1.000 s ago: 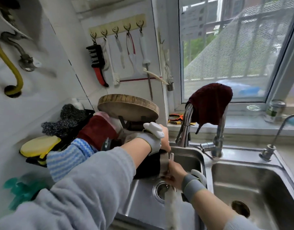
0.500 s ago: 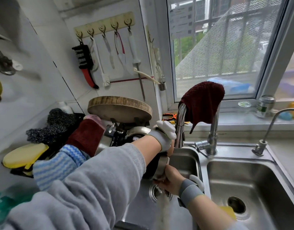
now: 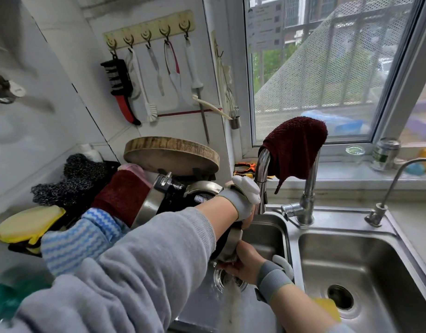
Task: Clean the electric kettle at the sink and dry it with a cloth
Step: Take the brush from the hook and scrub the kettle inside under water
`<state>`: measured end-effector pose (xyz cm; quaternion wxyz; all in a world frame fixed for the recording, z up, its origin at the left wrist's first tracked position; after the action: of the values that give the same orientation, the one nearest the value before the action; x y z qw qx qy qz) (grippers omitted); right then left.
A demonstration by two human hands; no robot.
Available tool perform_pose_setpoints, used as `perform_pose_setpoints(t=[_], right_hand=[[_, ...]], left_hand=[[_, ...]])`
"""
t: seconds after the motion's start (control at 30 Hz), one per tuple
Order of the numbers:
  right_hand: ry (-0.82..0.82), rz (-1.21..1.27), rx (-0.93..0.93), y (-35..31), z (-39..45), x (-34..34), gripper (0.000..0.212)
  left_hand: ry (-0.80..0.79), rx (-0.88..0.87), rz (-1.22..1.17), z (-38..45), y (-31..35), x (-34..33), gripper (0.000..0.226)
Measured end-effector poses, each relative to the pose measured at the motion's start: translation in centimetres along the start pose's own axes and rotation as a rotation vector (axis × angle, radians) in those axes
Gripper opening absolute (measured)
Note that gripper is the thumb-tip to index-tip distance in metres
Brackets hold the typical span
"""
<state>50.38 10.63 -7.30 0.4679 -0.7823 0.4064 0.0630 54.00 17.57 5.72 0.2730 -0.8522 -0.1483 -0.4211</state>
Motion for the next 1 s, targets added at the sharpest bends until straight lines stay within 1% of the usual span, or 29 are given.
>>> perform_pose_setpoints(t=[0.07, 0.17, 0.2, 0.27, 0.33, 0.37, 0.4, 0.47, 0.57, 0.6, 0.67, 0.73, 0.8, 0.83, 0.93, 1.0], right_hand=[[-0.018, 0.009, 0.005, -0.1, -0.3, -0.3, 0.025], [-0.026, 0.020, 0.010, -0.1, -0.5, -0.6, 0.023], [-0.023, 0.015, 0.012, -0.1, -0.3, -0.5, 0.023], [-0.022, 0.000, 0.014, -0.2, -0.2, -0.5, 0.024], [-0.036, 0.011, 0.015, -0.4, -0.2, -0.5, 0.024], [-0.041, 0.019, 0.019, -0.5, -0.4, -0.5, 0.023], [-0.042, 0.021, 0.023, -0.5, -0.4, -0.4, 0.023], [-0.055, 0.008, 0.024, -0.5, -0.3, -0.3, 0.024], [0.003, -0.035, 0.021, -0.9, -0.6, 0.4, 0.023], [0.041, -0.078, 0.028, -1.2, -0.5, 1.0, 0.023], [0.106, -0.214, 0.062, -1.8, -0.2, 2.5, 0.022], [0.144, -0.307, 0.098, -2.4, 0.3, 3.7, 0.024], [0.188, -0.339, 0.119, -2.8, 0.9, 4.6, 0.026], [0.205, -0.364, 0.125, -3.1, 1.0, 4.8, 0.027], [0.220, -0.488, 0.168, -3.1, 2.0, 4.8, 0.027], [0.229, -0.586, 0.219, -2.7, 2.7, 4.5, 0.022]], left_hand=[[0.006, 0.020, -0.060, -1.1, 0.1, 0.5, 0.030], [0.146, -0.009, -0.131, -2.3, 0.2, 1.1, 0.041], [0.180, -0.018, -0.152, -2.6, 0.2, 1.3, 0.038], [0.163, 0.010, -0.140, -2.1, 0.2, 1.2, 0.018], [0.048, 0.040, -0.070, -1.3, 0.1, 0.8, 0.023], [-0.007, 0.052, -0.052, -0.9, 0.1, 0.5, 0.022], [-0.024, 0.062, -0.059, -0.5, -0.1, 0.3, 0.023], [-0.007, 0.072, -0.056, 0.2, -0.2, 0.0, 0.027], [-0.002, 0.066, -0.078, 0.3, -0.3, -0.1, 0.015], [0.014, 0.063, -0.096, 0.2, -0.4, 0.0, 0.016], [0.077, 0.083, -0.120, -0.1, -0.9, 0.1, 0.031], [0.139, 0.148, -0.203, -0.1, -1.9, -0.4, 0.042], [0.173, 0.210, -0.345, 0.1, -3.0, -1.7, 0.045], [0.166, 0.231, -0.420, 0.2, -3.6, -2.5, 0.047], [0.070, 0.279, -0.646, 0.7, -5.5, -5.4, 0.049], [-0.029, 0.310, -0.772, 0.7, -6.9, -7.6, 0.048]])
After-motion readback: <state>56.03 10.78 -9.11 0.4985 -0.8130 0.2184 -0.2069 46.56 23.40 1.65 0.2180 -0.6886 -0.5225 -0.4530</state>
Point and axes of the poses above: each hand's wrist, its own z-axis towards the middle knuckle, its own x-axis out of the back of the hand, y = z × x, the point moved 2 cm from there along z, towards the middle knuckle, and after that the axes turned 10 degrees about x, right-handed, at the moved point
